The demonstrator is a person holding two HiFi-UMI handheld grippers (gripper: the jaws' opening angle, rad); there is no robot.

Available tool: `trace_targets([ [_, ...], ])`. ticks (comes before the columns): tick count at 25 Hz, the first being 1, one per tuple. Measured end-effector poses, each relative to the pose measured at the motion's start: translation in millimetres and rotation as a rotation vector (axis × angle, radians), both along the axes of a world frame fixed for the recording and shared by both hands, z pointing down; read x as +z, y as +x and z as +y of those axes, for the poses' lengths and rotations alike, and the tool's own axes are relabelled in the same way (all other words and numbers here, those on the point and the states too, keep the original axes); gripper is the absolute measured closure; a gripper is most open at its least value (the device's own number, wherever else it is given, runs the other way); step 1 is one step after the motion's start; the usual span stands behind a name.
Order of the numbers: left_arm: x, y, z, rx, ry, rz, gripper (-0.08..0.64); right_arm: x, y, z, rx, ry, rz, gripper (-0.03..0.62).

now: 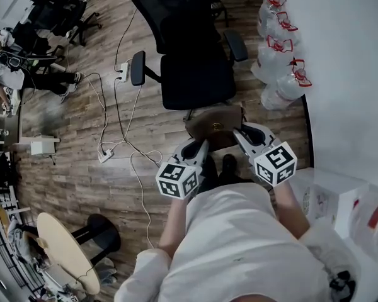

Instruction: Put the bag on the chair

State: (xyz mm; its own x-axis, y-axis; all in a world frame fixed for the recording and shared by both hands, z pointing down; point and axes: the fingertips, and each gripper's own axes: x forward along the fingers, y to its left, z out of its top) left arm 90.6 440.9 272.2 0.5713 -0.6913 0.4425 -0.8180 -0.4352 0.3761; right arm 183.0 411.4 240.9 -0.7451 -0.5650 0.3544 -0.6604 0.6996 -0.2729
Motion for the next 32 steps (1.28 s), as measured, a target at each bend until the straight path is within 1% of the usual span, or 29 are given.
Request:
trace_targets([
  [9,5.6,-15.3,-13.7,0.006,-0.008,0.019,0.528,3.1,-15.8,-12.7,0.004,-0.010,0.022,0.526],
  [15,4.8,-34.4,-33.0,0.012,-0.011,0.029,0.528,2.3,-34.6,-31.1,0.012,-0.020,0.035,0.526],
  [26,8.0,-78.8,-84.7,0.006,-0.026,0.046,0.528,4.8,-79.3,-83.0,0.003,-0.038,0.053,0.526],
  [32,13.5,-96.6,-116.5,0.016,-0.030,0.058,0.528,10.2,-96.5,-114.8,0.031,-0.041,0.069,0.526],
])
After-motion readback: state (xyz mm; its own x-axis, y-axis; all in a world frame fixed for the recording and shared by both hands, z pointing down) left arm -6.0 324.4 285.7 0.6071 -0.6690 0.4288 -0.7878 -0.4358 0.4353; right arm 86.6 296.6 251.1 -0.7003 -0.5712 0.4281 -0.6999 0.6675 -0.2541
